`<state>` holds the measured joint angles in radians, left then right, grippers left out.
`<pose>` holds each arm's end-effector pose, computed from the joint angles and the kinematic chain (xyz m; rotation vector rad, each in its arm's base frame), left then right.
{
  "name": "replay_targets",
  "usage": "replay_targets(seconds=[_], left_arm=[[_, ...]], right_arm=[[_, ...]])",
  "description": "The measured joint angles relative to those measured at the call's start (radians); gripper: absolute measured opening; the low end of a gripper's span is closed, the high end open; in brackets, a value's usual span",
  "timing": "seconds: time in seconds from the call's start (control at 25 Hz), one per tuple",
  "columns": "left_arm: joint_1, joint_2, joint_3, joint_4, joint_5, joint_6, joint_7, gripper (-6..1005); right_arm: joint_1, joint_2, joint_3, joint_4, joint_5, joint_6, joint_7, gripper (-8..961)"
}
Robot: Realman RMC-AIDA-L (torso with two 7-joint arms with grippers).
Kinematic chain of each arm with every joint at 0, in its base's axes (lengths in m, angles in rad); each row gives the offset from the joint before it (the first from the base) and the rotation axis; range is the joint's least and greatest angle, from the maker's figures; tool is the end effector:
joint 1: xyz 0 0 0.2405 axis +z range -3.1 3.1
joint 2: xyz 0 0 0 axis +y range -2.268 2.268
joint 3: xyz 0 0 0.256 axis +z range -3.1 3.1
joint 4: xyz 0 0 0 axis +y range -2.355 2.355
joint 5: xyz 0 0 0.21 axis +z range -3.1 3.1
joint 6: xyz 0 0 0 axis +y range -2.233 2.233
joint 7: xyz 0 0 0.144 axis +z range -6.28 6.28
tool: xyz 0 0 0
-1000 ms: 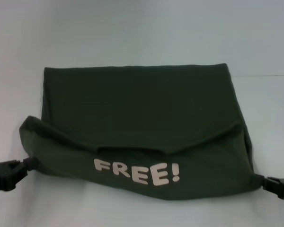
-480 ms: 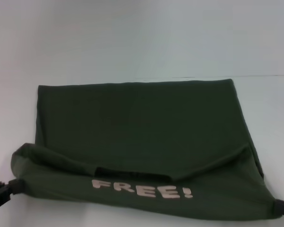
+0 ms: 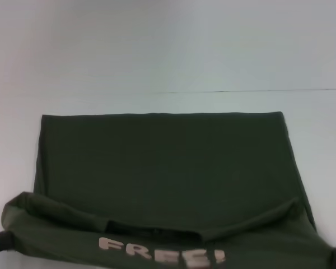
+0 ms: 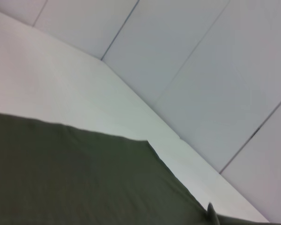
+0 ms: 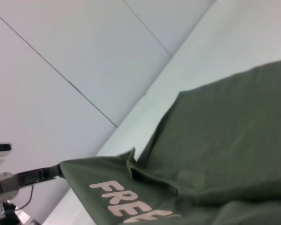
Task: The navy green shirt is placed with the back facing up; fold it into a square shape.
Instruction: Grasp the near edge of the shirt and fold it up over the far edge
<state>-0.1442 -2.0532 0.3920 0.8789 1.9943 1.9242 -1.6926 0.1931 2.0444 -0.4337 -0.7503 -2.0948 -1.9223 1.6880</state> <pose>-0.3460 0.1992 0.0848 -2.3652 -1.2209 -0.9050 0.3435 0.2010 0.0538 -2.4772 1.3637 0.9001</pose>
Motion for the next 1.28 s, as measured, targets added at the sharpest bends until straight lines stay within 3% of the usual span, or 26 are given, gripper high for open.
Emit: replay_targets(seconds=[0.2, 0.64, 0.92, 1.28], left_arm=[[-0.041, 0.008, -0.037, -0.001, 0.0, -0.012, -0.004, -1], [-0.257, 0.042, -0.045, -0.055, 0.054, -0.242, -0.03, -2], [-0.366, 0.047, -0.033, -0.078, 0.106, -0.425, -0.041, -1], [-0.445, 0.055, 0.035, -0.104, 0.106, -0.617, -0.044, -2]], right_arm=[[0.037, -0.009, 0.072, -0.009, 0.002, 0.013, 0.01, 10], [0.209, -0.038, 0.112, 0.09, -0.003, 0.223, 0.013, 11], [0.308, -0.039, 0.096, 0.155, -0.011, 0.396, 0.017, 11], [0.416, -0.031, 0.078, 0.206, -0.011, 0.599, 0.048, 11]])
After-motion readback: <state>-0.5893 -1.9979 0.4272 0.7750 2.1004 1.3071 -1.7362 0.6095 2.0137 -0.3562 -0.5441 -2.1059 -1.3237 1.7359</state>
